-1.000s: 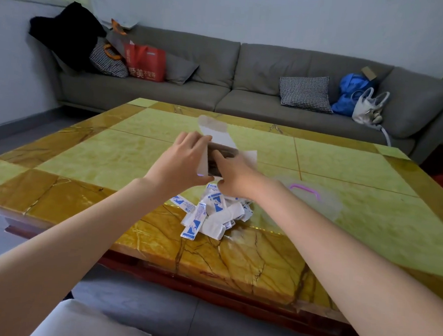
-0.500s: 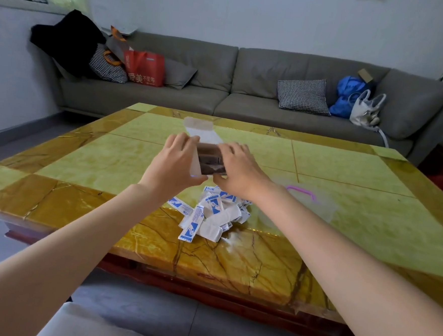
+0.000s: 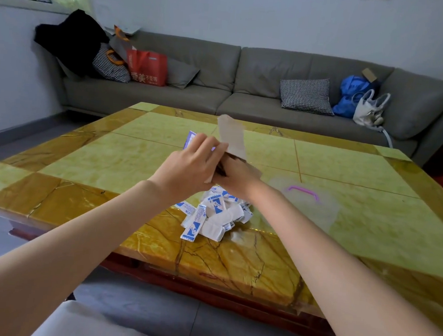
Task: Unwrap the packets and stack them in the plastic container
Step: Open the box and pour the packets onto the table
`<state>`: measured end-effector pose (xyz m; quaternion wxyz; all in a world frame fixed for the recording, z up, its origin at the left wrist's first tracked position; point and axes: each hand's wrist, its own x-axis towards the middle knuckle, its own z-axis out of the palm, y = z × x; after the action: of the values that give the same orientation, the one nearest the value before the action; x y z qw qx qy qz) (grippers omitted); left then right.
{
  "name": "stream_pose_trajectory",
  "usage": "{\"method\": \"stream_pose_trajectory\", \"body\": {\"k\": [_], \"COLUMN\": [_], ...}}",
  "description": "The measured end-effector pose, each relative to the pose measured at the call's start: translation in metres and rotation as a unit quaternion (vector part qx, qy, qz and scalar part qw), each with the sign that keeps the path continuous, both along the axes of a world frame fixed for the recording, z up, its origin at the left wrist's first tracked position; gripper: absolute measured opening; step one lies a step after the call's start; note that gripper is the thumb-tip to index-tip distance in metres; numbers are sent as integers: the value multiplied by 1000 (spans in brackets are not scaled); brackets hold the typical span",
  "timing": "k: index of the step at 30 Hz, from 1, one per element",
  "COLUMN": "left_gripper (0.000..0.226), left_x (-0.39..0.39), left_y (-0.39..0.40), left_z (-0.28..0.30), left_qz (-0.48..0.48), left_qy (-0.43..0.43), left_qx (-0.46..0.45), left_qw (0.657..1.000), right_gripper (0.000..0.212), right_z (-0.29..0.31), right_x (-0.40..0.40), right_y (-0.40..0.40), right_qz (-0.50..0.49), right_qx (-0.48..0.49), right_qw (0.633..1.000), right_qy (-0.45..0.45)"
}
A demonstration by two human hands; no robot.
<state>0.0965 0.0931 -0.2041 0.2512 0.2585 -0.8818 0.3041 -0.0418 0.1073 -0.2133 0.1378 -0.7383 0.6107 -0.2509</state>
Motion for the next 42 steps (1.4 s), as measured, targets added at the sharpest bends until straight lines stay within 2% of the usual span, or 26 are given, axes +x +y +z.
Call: {"method": "stream_pose_trajectory", "body": {"k": [2, 4, 5, 6, 7, 8, 10, 11, 14, 16, 20, 23, 26, 29, 32, 33, 35, 37, 39, 40, 42], "left_gripper": [69, 69, 70, 72, 74, 76, 77, 77, 76, 79, 81, 83, 83, 84, 85, 85, 86, 87, 87, 87, 84], "left_x": [0, -3, -4, -5, -6, -6, -6, -6, 0, 8, 15, 24, 36, 43, 44, 43, 41, 37, 33, 30, 24], "left_y": [3, 6, 7, 7, 6, 5, 2, 0, -8, -14, -21, -31, -41, -49, -52, -53, -55, -54, -52, -49, -43], "left_z": [-2, -3, -4, -5, -7, -8, -13, -15, -21, -23, -26, -28, -31, -36, -40, -40, -40, -41, -43, -43, -43], "left_qz": [-9, -18, -20, -20, -21, -22, -17, -9, 38, 56, 92, 125, 156, 177, 178, 172, 159, 144, 112, 87, 31], "left_qy": [-23, -26, -22, -16, -8, 3, 20, 22, 21, 25, 5, 2, 7, 8, 26, 33, 49, 69, 98, 114, 126], "left_qx": [-19, -14, -5, 5, 12, 19, 31, 32, 35, 48, 66, 85, 102, 107, 107, 108, 109, 107, 110, 114, 113], "left_qw": [1000, 999, 1000, 1000, 1000, 1000, 999, 999, 998, 997, 994, 988, 983, 978, 978, 979, 980, 981, 983, 983, 985], "right_gripper": [39, 32, 28, 27, 27, 27, 28, 27, 18, 17, 20, 18, 19, 21, 31, 44, 62, 44, 26, 26, 45], "right_z": [-3, -5, -7, -8, -8, -9, -7, -5, -2, -3, -11, -16, -22, -22, -24, -23, -16, -3, 4, 6, 2], "right_x": [-3, -1, 0, -1, -2, -3, -1, 1, 2, -3, -13, -23, -35, -37, -30, -29, -26, -19, -6, 1, 8], "right_y": [2, 1, 1, 0, -2, -9, -11, -11, -11, -7, -3, -6, -8, -7, -6, -6, -5, -6, -8, -8, -14], "right_qz": [5, -22, -42, -42, -48, -41, -64, -85, -31, -40, -51, -58, -117, -153, -113, -96, -87, -60, 15, 54, 78], "right_qx": [58, 53, 25, 11, 8, 8, 50, 70, 77, 52, 1, 27, 47, 40, 106, 134, 138, 33, -27, -13, 56], "right_qw": [998, 996, 984, 944, 911, 898, 937, 960, 973, 979, 981, 976, 965, 937, 918, 918, 947, 983, 994, 992, 974], "right_qy": [-16, 74, 171, 327, 410, 439, 339, 259, 217, 193, 189, 206, 229, 311, 365, 360, 277, 169, 105, 115, 207]}}
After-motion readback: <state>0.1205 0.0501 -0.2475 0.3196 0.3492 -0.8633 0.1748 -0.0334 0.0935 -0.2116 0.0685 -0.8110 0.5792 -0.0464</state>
